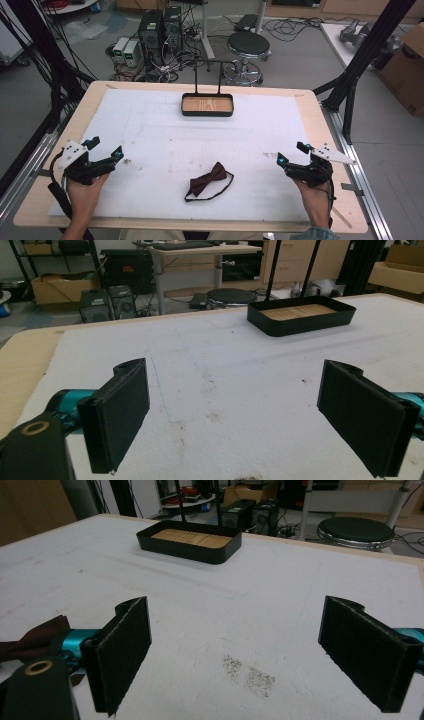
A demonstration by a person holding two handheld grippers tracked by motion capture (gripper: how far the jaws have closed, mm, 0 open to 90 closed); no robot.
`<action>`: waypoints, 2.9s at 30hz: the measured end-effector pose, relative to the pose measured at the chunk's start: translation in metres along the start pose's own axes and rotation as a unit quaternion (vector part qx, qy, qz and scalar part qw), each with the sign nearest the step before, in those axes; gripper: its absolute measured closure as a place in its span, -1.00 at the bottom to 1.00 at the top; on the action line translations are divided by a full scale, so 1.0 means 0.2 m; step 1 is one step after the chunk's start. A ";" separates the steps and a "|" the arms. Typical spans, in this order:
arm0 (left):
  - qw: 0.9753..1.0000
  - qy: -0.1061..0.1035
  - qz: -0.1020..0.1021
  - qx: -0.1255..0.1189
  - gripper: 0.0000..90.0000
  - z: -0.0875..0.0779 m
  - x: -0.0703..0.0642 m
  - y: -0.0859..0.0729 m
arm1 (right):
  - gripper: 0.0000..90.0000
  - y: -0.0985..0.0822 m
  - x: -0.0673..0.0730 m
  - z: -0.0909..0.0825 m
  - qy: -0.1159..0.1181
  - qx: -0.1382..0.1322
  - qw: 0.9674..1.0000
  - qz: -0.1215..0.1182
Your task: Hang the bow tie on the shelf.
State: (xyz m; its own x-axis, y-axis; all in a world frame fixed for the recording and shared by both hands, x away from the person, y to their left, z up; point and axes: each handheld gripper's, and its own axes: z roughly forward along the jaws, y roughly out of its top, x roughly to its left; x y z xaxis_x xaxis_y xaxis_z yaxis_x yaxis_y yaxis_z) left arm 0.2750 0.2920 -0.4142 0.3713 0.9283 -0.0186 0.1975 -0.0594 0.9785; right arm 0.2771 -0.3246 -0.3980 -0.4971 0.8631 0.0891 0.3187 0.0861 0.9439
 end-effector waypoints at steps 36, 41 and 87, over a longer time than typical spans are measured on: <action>0.995 -0.077 0.055 0.002 -0.59 0.05 -0.17 0.06 | -0.72 0.00 0.00 -0.01 -0.003 0.001 1.000 0.001; 0.992 -0.101 0.073 0.005 -0.59 0.08 -0.24 0.08 | -0.72 0.00 0.00 -0.02 -0.003 -0.001 1.000 0.001; 0.997 -0.066 0.038 -0.002 -0.61 0.05 -0.13 0.07 | -0.16 0.02 0.69 0.57 0.359 0.121 0.881 -0.285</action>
State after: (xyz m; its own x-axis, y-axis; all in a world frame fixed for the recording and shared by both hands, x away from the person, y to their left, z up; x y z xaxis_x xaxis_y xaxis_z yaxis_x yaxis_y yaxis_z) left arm 0.2776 0.2634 -0.4031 0.5009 0.8650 0.0298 0.1605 -0.1266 0.9789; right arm 0.3014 -0.1478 -0.4179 -0.9862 0.1172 -0.1167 -0.0270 0.5820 0.8127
